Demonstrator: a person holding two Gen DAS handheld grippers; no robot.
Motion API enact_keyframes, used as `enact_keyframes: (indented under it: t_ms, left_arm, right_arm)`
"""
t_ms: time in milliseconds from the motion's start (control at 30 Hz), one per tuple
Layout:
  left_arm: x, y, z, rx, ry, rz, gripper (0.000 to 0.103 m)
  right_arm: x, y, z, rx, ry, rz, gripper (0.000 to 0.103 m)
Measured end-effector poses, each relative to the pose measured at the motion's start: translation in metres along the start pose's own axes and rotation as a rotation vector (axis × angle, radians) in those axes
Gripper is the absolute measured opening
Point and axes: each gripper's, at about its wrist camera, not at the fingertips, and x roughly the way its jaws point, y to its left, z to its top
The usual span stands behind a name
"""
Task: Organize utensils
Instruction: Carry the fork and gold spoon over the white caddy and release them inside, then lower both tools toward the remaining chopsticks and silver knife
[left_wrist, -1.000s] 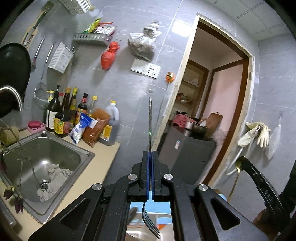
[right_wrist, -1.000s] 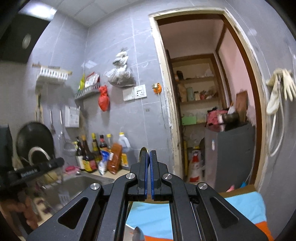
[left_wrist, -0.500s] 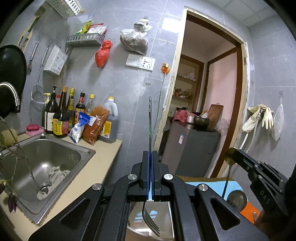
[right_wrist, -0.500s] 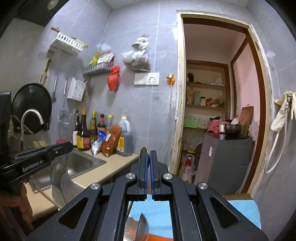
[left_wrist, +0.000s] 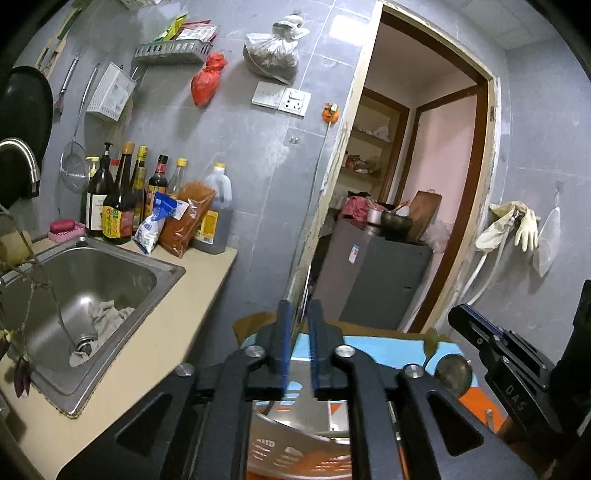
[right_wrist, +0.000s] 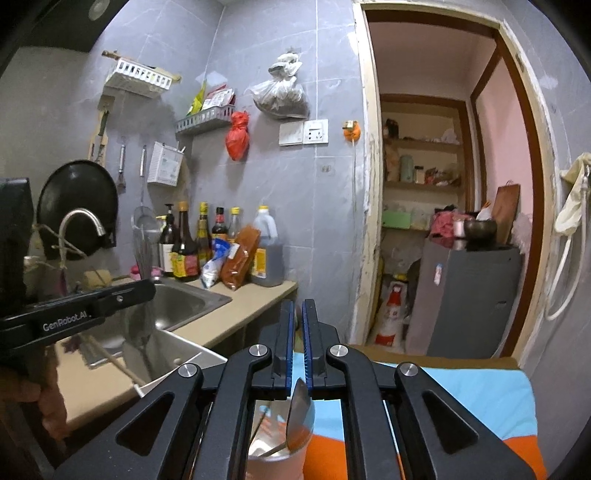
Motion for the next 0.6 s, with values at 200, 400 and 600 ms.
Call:
enact_keyframes:
  t_ms: [200, 400, 600]
  left_arm:
    - [-0.010, -0.011, 0.011, -0.010, -0.002, -0.018, 0.033]
    - [-0.024, -0.037, 0.025, 0.011, -0.025, -0.032, 0.082]
    - [-0.030, -0.074, 0.029, 0.045, -0.054, -0.022, 0.098]
  right_arm:
    - [-0.014, -0.008, 0.014, 0.036, -0.008, 0.017, 0.020]
    - [-0.041, -0.033, 0.034, 0.105, -0.033, -0.007, 0.055]
    - [-0.074, -0.065, 0.046, 0.139, -0.063, -0.042, 0.086]
